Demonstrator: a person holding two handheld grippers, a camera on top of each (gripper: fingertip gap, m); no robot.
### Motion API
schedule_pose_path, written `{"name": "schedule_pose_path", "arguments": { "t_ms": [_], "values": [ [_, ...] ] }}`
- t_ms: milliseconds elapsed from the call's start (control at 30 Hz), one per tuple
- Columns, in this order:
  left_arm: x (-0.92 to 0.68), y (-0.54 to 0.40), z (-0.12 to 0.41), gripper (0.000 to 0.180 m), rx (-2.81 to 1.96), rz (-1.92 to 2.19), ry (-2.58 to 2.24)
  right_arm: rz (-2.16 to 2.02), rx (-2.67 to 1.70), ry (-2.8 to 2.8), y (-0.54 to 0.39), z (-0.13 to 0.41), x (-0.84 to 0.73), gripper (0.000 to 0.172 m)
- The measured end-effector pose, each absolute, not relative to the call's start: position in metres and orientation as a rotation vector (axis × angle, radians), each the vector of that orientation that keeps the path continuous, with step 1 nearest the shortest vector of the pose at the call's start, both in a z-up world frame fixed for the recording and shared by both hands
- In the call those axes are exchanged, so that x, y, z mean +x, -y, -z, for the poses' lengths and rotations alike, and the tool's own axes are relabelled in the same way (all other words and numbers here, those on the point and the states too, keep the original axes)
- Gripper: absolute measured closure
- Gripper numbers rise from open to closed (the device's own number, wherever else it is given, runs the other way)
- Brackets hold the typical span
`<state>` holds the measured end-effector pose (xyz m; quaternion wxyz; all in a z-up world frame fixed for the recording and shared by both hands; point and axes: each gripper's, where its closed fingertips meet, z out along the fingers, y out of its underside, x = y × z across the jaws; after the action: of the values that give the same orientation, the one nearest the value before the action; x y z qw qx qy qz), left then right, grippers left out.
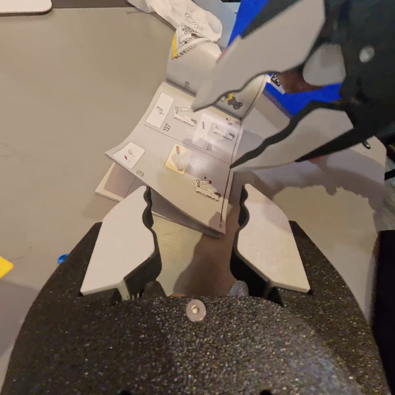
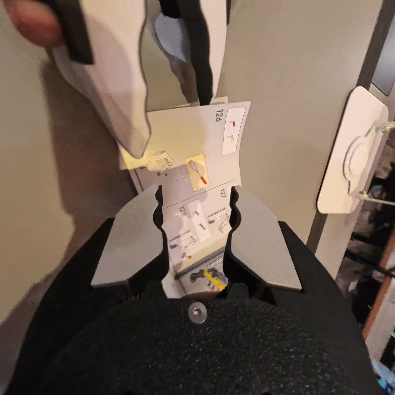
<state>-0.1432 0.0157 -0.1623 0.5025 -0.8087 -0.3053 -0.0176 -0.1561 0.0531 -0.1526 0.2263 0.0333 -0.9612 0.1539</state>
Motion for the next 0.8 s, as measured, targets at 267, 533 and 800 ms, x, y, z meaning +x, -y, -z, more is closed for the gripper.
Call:
{"name": "schedule_pose_path", "arguments": {
  "t_ms": [267, 533, 800],
  "values": [
    [-0.136, -0.022, 0.15, 0.103, -1.869, 0.173, 0.709, -0.763, -0.095, 2.501, -0.03, 0.169, -0.118, 0.111],
    [-0.129, -0.027, 0.149, 0.105, -1.871, 0.195, 0.64, -1.234, -0.477, 2.604, -0.018, 0.163, -0.126, 0.114],
    [-0.13, -0.025, 0.145, 0.109, -1.832, 0.252, 0.635, -1.394, -0.586, 2.712, -0.019, 0.161, -0.126, 0.113]
  ]
}}
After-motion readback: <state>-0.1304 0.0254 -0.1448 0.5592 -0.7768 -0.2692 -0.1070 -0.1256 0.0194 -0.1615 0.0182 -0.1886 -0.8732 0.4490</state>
